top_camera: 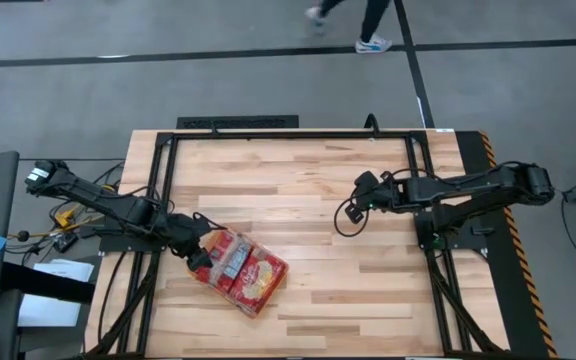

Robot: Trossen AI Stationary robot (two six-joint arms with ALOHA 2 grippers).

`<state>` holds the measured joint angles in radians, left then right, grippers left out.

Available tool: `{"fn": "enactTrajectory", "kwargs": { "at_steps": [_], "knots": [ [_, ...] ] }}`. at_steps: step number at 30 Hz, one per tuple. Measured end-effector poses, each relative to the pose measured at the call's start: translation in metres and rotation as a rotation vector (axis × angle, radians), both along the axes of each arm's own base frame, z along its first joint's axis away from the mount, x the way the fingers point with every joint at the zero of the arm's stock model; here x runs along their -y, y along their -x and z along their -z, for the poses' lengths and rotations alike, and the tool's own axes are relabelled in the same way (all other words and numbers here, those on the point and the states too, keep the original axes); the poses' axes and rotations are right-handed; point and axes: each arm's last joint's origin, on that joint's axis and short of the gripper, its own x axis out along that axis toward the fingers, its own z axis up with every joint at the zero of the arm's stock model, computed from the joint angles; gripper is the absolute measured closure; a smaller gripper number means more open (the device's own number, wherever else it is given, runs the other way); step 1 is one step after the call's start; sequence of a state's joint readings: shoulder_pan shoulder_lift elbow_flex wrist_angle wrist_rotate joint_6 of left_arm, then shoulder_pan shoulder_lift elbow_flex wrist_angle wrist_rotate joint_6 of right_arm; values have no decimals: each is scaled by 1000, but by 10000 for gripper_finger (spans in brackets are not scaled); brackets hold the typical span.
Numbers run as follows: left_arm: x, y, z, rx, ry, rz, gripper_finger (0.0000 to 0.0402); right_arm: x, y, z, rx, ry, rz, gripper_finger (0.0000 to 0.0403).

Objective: Sort popcorn bags into baskets
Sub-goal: Put the popcorn bag into the orange bin, then return to Home Position

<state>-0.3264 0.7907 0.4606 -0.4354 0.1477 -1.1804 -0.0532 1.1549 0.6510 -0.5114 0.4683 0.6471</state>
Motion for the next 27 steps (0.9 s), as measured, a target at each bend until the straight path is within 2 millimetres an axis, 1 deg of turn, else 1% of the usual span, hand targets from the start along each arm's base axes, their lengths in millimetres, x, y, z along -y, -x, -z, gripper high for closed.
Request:
{"fn": "enactTrajectory", "kwargs": {
  "at_steps": [3,7,9,11,13,14,17,19,21,23,25,27],
  "knots": [
    [-1,1,-2,10,9,0,215,0,0,0,3,1,-1,357],
    [-4,4,-6,34,26,-27,206,0,-2,-1,28,2,-2,353],
    [-7,6,-10,50,56,-45,206,0,-4,-6,69,5,-11,353],
    [-10,9,-15,83,89,-63,205,0,-9,-17,127,33,-67,353],
    [-15,13,-25,135,108,-107,205,0,-13,-36,190,79,-138,355],
    [-17,15,-33,183,106,-138,205,-1,-15,-47,221,96,-180,356],
    [-26,21,-62,358,82,-238,205,-3,-16,-86,299,144,-326,359],
    [-30,26,-85,529,53,-279,205,-4,-12,-114,365,184,-390,360],
    [-35,33,-109,700,9,-324,205,-5,-4,-141,393,239,-414,360],
    [-38,43,-129,844,-91,-317,205,-4,8,-162,365,310,-428,359],
    [-40,54,-143,939,-256,-248,205,-3,23,-177,319,364,-445,357],
    [-43,64,-151,973,-391,-229,205,-4,38,-184,282,361,-458,357]
  ]
}}
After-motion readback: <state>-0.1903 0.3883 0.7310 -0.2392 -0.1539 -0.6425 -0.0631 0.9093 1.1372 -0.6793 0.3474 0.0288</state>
